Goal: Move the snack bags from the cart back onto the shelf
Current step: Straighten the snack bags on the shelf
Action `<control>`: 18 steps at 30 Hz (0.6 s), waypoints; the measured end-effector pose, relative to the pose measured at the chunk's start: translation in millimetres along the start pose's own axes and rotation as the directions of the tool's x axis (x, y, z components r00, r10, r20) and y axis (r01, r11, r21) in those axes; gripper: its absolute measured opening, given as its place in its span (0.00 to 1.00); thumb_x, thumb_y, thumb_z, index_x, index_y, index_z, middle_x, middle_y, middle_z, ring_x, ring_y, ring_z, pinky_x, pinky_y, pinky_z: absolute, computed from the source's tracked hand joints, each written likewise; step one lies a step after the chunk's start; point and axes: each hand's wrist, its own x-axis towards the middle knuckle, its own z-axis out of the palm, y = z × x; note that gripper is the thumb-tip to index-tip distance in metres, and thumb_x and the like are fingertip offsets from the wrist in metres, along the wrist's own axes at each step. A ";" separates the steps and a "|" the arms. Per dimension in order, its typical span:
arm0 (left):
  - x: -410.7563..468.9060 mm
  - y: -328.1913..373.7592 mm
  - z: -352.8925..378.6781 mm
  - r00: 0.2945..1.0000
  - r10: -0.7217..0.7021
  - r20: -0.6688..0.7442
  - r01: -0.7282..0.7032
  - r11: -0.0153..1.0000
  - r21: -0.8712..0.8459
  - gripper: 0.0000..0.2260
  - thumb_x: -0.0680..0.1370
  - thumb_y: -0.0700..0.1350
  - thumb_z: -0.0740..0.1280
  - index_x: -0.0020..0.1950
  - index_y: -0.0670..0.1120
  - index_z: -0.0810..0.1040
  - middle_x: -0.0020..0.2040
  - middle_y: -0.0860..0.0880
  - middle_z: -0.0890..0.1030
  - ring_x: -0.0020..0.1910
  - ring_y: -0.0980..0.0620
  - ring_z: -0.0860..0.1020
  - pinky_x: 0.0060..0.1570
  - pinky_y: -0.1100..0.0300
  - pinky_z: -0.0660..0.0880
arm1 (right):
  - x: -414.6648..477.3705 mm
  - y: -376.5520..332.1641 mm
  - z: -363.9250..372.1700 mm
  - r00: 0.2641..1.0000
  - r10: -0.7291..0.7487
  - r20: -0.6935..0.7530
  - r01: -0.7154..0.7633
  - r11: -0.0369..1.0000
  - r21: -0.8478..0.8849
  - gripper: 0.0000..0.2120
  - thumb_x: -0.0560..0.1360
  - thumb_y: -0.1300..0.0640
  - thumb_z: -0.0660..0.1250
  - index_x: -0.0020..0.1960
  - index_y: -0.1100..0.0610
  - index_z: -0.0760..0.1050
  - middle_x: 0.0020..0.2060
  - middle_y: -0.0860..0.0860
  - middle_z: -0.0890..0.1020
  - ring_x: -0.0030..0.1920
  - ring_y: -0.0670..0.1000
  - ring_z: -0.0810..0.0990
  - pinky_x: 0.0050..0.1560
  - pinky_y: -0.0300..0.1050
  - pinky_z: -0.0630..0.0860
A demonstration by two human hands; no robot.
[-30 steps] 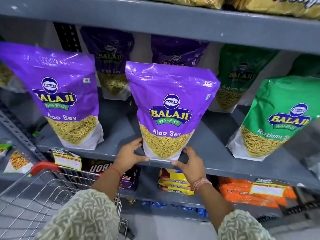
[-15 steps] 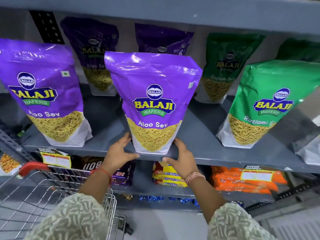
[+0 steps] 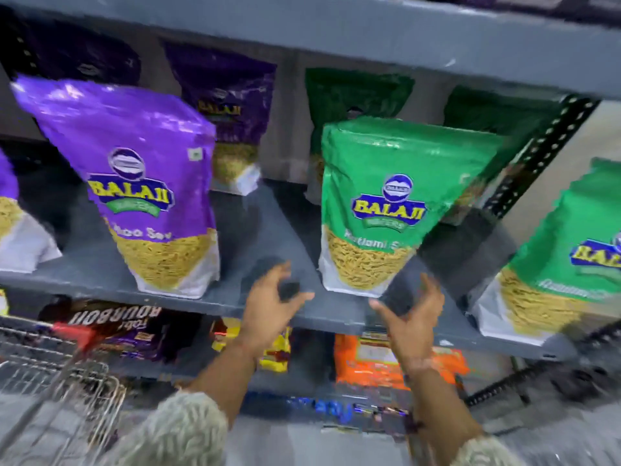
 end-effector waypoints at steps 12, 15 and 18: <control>28.9 -4.6 44.2 0.974 -0.146 0.176 0.155 0.987 -0.039 0.35 0.62 0.37 0.76 0.68 0.42 0.67 0.65 0.43 0.75 0.64 0.49 0.73 0.65 0.54 0.69 | 27.6 15.8 -7.6 0.946 0.095 0.310 -0.049 0.987 -0.154 0.22 0.65 0.63 0.73 0.57 0.63 0.72 0.56 0.60 0.80 0.54 0.53 0.76 0.43 0.30 0.63; 12.5 -3.8 32.4 0.972 -0.133 0.196 0.141 0.990 -0.030 0.35 0.62 0.38 0.77 0.67 0.43 0.68 0.64 0.43 0.76 0.63 0.49 0.74 0.61 0.57 0.71 | 11.2 15.3 -14.1 0.930 0.089 0.357 -0.039 0.989 -0.145 0.23 0.66 0.62 0.73 0.59 0.63 0.72 0.58 0.59 0.79 0.59 0.54 0.76 0.49 0.28 0.64; 5.3 -3.0 24.7 0.973 -0.114 0.203 0.112 0.993 0.021 0.35 0.62 0.40 0.77 0.67 0.43 0.68 0.65 0.45 0.76 0.63 0.50 0.74 0.58 0.60 0.70 | -1.1 13.5 -17.2 0.932 0.096 0.349 -0.054 0.990 -0.127 0.26 0.66 0.61 0.73 0.61 0.62 0.70 0.58 0.59 0.79 0.62 0.56 0.74 0.60 0.40 0.69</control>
